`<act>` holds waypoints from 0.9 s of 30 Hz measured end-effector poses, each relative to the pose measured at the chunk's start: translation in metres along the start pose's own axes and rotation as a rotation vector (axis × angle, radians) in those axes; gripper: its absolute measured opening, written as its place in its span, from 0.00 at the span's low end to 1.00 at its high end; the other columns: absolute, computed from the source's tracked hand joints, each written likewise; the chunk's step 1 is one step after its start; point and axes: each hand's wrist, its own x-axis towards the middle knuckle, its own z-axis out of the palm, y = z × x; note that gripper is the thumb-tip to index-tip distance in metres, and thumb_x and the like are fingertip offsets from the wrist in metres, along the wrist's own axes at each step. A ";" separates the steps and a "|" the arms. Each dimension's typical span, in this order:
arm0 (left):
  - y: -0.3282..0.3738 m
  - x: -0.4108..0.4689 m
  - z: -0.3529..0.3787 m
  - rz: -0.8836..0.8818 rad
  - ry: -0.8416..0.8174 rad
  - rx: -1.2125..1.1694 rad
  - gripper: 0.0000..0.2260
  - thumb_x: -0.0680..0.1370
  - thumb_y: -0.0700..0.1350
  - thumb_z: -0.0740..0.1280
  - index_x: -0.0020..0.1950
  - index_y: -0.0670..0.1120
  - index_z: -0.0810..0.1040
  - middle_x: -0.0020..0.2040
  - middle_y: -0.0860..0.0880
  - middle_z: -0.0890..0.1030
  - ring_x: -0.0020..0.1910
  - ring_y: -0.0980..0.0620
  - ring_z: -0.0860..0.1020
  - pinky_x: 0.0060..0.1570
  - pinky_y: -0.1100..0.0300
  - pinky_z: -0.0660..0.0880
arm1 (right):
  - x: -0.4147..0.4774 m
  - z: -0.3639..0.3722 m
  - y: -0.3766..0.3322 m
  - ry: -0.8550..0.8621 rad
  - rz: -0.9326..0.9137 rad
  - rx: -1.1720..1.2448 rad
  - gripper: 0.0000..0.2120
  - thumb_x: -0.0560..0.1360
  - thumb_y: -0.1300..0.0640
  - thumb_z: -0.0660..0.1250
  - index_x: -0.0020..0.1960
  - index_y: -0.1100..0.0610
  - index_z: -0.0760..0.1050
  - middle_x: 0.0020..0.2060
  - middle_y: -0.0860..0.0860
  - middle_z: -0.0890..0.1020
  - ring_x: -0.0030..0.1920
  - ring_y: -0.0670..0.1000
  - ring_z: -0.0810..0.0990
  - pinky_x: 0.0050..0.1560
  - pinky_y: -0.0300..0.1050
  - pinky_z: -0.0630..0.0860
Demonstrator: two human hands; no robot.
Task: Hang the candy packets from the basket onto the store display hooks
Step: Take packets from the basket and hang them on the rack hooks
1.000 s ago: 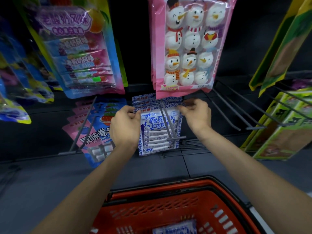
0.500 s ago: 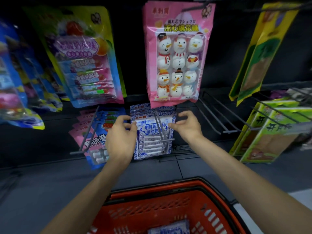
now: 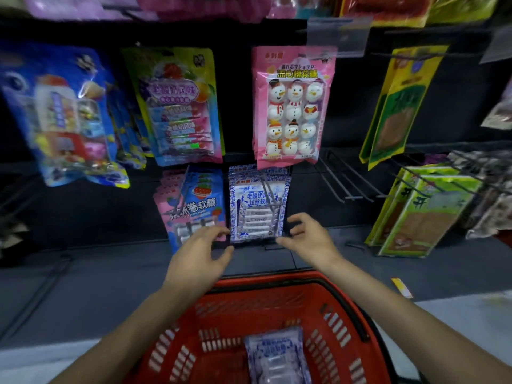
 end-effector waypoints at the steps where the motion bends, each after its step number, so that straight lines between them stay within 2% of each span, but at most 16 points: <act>1: -0.003 -0.012 -0.004 0.000 -0.017 0.025 0.18 0.79 0.60 0.67 0.68 0.60 0.75 0.66 0.58 0.78 0.64 0.54 0.78 0.61 0.49 0.78 | -0.011 0.000 0.003 -0.022 -0.016 -0.009 0.25 0.72 0.47 0.81 0.64 0.48 0.74 0.49 0.47 0.79 0.50 0.51 0.82 0.52 0.49 0.79; 3: -0.010 -0.037 -0.010 0.002 -0.023 0.070 0.19 0.80 0.57 0.68 0.71 0.58 0.74 0.69 0.58 0.77 0.67 0.54 0.77 0.63 0.51 0.77 | -0.031 0.001 0.008 -0.076 -0.040 -0.053 0.25 0.72 0.46 0.80 0.63 0.45 0.72 0.50 0.47 0.78 0.53 0.51 0.81 0.57 0.53 0.80; 6: -0.023 -0.074 -0.015 0.024 -0.060 0.147 0.22 0.80 0.58 0.69 0.73 0.57 0.74 0.69 0.58 0.77 0.65 0.53 0.78 0.60 0.53 0.77 | -0.058 0.008 0.017 -0.176 -0.046 -0.095 0.26 0.71 0.47 0.81 0.63 0.44 0.71 0.52 0.46 0.78 0.53 0.49 0.81 0.58 0.53 0.80; 9: -0.044 -0.103 -0.011 0.052 -0.141 0.244 0.22 0.79 0.62 0.65 0.71 0.58 0.75 0.64 0.57 0.79 0.57 0.50 0.82 0.52 0.52 0.80 | -0.082 0.027 0.036 -0.267 -0.009 -0.130 0.27 0.71 0.50 0.82 0.65 0.49 0.74 0.51 0.49 0.79 0.50 0.49 0.80 0.56 0.46 0.78; 12: -0.076 -0.124 0.002 0.104 -0.188 0.401 0.24 0.75 0.61 0.61 0.66 0.53 0.79 0.60 0.52 0.82 0.53 0.44 0.84 0.47 0.50 0.80 | -0.096 0.057 0.071 -0.393 0.105 -0.246 0.28 0.71 0.49 0.81 0.66 0.52 0.75 0.52 0.50 0.80 0.50 0.51 0.81 0.56 0.47 0.78; 15: -0.109 -0.136 0.016 0.162 -0.244 0.508 0.24 0.74 0.59 0.62 0.66 0.51 0.81 0.58 0.49 0.83 0.54 0.41 0.84 0.52 0.46 0.80 | -0.100 0.088 0.107 -0.495 0.225 -0.381 0.32 0.73 0.48 0.80 0.72 0.55 0.73 0.54 0.52 0.81 0.54 0.53 0.81 0.55 0.46 0.77; 17: -0.127 -0.143 0.023 0.202 -0.272 0.552 0.24 0.74 0.58 0.62 0.65 0.48 0.81 0.56 0.45 0.83 0.55 0.38 0.83 0.57 0.43 0.77 | -0.099 0.107 0.127 -0.547 0.326 -0.466 0.36 0.76 0.46 0.77 0.77 0.57 0.68 0.62 0.55 0.81 0.62 0.55 0.80 0.53 0.44 0.74; 19: -0.140 -0.146 0.032 0.247 -0.291 0.608 0.25 0.73 0.57 0.61 0.63 0.45 0.83 0.57 0.41 0.83 0.58 0.36 0.81 0.64 0.38 0.74 | -0.096 0.124 0.142 -0.580 0.434 -0.531 0.38 0.78 0.45 0.74 0.80 0.60 0.63 0.68 0.57 0.79 0.66 0.58 0.79 0.56 0.45 0.76; 20: -0.144 -0.147 0.036 0.262 -0.306 0.636 0.26 0.73 0.57 0.61 0.63 0.45 0.84 0.59 0.39 0.82 0.60 0.34 0.80 0.67 0.34 0.71 | -0.092 0.131 0.150 -0.576 0.483 -0.551 0.34 0.78 0.46 0.74 0.76 0.62 0.68 0.65 0.58 0.81 0.65 0.59 0.80 0.55 0.46 0.77; 21: -0.147 -0.147 0.038 0.275 -0.325 0.658 0.26 0.73 0.57 0.60 0.63 0.45 0.84 0.61 0.37 0.82 0.63 0.34 0.78 0.69 0.30 0.67 | -0.088 0.138 0.157 -0.553 0.521 -0.567 0.23 0.78 0.47 0.74 0.65 0.63 0.76 0.59 0.58 0.83 0.62 0.59 0.82 0.51 0.46 0.77; 22: -0.150 -0.147 0.041 0.290 -0.338 0.677 0.26 0.73 0.57 0.60 0.63 0.45 0.84 0.62 0.37 0.81 0.65 0.33 0.77 0.71 0.29 0.63 | -0.084 0.144 0.163 -0.535 0.558 -0.564 0.15 0.78 0.49 0.74 0.51 0.61 0.78 0.53 0.58 0.84 0.59 0.58 0.84 0.48 0.46 0.77; 23: -0.153 -0.146 0.043 0.305 -0.344 0.695 0.26 0.73 0.57 0.60 0.62 0.45 0.84 0.62 0.37 0.81 0.65 0.34 0.76 0.73 0.28 0.60 | -0.080 0.151 0.170 -0.531 0.593 -0.558 0.16 0.78 0.49 0.75 0.42 0.61 0.76 0.49 0.59 0.85 0.54 0.58 0.86 0.47 0.47 0.77; 24: -0.155 -0.146 0.044 0.316 -0.347 0.707 0.26 0.73 0.57 0.60 0.62 0.45 0.84 0.62 0.37 0.81 0.66 0.34 0.75 0.73 0.27 0.58 | -0.077 0.158 0.174 -0.520 0.622 -0.570 0.17 0.78 0.50 0.75 0.41 0.61 0.75 0.46 0.59 0.85 0.49 0.57 0.86 0.46 0.47 0.78; 27: -0.159 -0.146 0.044 0.331 -0.362 0.719 0.24 0.72 0.56 0.62 0.61 0.46 0.84 0.62 0.38 0.81 0.65 0.34 0.76 0.75 0.27 0.54 | -0.071 0.175 0.184 -0.405 0.695 -0.558 0.16 0.78 0.51 0.76 0.54 0.60 0.74 0.34 0.55 0.79 0.33 0.52 0.79 0.34 0.43 0.74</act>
